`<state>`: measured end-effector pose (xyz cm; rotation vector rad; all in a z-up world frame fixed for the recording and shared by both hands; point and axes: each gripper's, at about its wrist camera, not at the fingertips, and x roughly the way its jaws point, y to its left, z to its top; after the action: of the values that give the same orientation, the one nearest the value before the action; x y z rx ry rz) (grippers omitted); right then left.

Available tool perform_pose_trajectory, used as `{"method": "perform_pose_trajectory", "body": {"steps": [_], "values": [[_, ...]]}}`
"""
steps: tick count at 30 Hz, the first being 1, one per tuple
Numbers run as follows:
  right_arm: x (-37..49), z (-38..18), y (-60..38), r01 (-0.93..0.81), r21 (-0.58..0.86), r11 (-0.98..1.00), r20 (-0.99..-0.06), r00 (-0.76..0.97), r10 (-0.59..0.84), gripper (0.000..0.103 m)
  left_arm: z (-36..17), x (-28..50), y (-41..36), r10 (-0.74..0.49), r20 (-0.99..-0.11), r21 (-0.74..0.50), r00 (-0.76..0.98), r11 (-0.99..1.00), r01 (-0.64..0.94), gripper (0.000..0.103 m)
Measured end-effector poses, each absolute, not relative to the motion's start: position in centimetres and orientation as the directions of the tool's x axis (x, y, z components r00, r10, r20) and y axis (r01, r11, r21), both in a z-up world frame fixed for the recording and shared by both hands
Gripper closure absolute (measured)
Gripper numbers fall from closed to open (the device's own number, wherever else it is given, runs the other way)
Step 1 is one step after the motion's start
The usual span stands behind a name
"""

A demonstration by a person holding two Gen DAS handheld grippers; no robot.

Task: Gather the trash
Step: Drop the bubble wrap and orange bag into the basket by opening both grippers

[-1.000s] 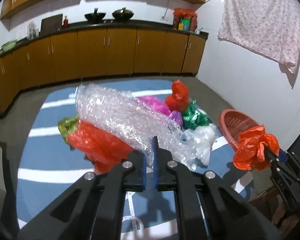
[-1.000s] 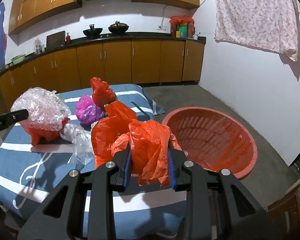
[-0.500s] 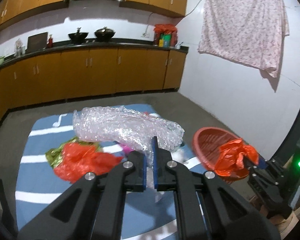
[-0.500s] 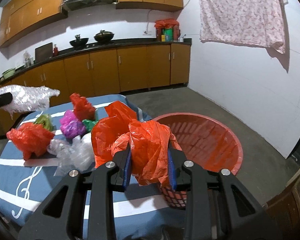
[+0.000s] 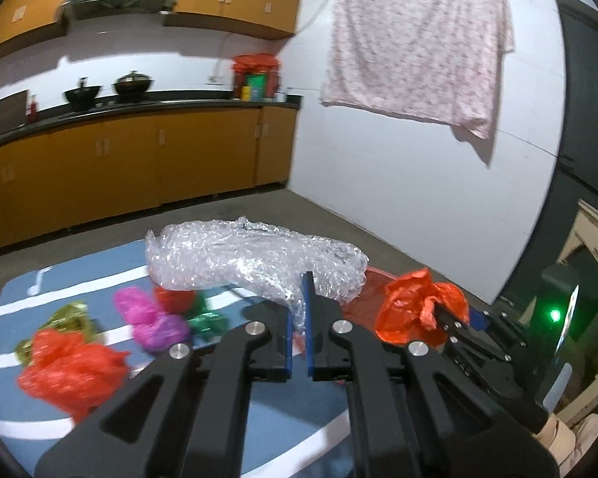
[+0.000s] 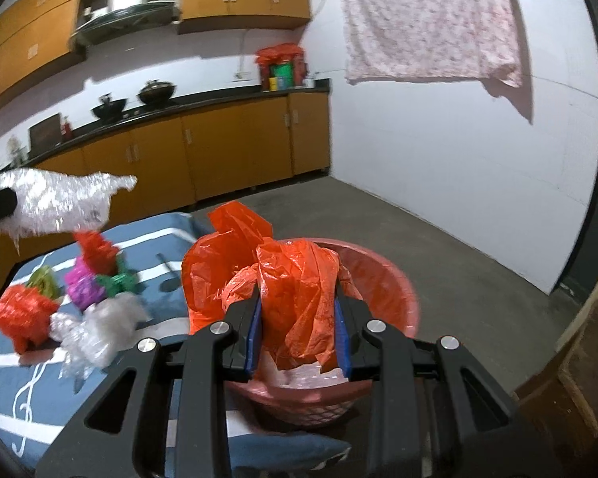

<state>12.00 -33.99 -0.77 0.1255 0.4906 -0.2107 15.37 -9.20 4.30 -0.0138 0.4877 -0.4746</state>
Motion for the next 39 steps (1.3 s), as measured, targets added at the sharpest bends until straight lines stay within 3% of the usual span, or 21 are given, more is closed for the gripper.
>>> {"method": "perform_pose_trajectory", "body": {"steps": [11, 26, 28, 31, 39], "values": [[14.7, -1.3, -38.9, 0.324, 0.087, 0.942, -0.504, 0.830, -0.238, 0.073, 0.1, 18.8, -17.9, -0.521, -0.512, -0.113, 0.682, 0.829, 0.548, 0.097], [18.8, -2.9, -41.0, 0.313, 0.135, 0.940, -0.540, 0.819, -0.195, 0.072, -6.1, 23.1, -21.5, -0.509, -0.622, -0.125, 0.595, 0.815, 0.566, 0.096], [19.2, -3.2, -40.7, 0.294, 0.141, 0.945, -0.552, 0.816, -0.171, 0.070, -6.6, 23.4, -21.3, -0.506, -0.632, -0.135, 0.586, 0.817, 0.560, 0.092], [19.3, -3.7, -40.5, 0.265, 0.157, 0.951, -0.558, 0.819, -0.136, 0.058, -6.8, 23.4, -20.8, -0.495, -0.635, -0.135, 0.593, 0.827, 0.546, 0.066], [18.5, -3.4, -40.4, 0.272, 0.157, 0.949, -0.557, 0.818, -0.143, 0.041, -6.4, 23.6, -18.6, -0.491, -0.630, -0.159, 0.602, 0.840, 0.519, 0.058]]}}
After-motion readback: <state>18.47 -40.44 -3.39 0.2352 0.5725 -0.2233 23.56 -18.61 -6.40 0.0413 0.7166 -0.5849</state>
